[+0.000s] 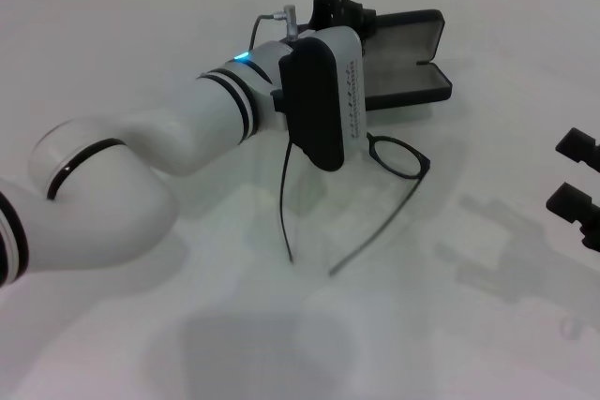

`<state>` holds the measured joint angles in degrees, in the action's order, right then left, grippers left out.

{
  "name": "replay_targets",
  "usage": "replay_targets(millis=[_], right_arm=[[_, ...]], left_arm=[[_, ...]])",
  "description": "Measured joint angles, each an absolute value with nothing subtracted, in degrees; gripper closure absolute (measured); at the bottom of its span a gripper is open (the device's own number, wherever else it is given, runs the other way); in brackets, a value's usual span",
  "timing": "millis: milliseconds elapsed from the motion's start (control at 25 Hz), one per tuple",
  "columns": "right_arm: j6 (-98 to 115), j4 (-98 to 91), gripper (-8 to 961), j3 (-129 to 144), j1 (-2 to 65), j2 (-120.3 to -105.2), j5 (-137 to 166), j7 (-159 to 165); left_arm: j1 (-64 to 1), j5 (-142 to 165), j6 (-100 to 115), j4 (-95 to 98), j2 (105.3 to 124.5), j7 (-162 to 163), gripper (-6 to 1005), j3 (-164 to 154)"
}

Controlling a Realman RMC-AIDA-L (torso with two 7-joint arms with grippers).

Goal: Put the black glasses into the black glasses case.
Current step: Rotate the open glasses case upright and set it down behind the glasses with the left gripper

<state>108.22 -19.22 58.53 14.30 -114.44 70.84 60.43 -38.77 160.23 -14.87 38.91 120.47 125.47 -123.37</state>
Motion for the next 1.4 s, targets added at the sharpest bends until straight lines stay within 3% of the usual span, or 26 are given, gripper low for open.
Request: replay_targets(millis=[680,1080,1280,1400], right_arm=[[109.8,-17.9,109,58.1,13.3,-114.16,70.8,59.7],[109.6,-18.0,109,58.1,13.7,-114.14,70.8,59.7],[109.5,-18.0,109,58.1,13.9,-114.10,70.7,59.7],[109.5,-18.0,109,58.1,13.9,-114.08,70.6,59.7]], left_arm=[[-32.7,160.8,-14.4,45.6,120.08,120.8,897,-127.9],[-32.6,160.2,-14.4,45.7,120.19,121.2,899,-126.3],[-32.9,160.2,-14.1,45.5,120.16,121.2,882,-126.3],[-33.0,160.4,-14.1,45.4,120.10,121.2,818,-126.5]])
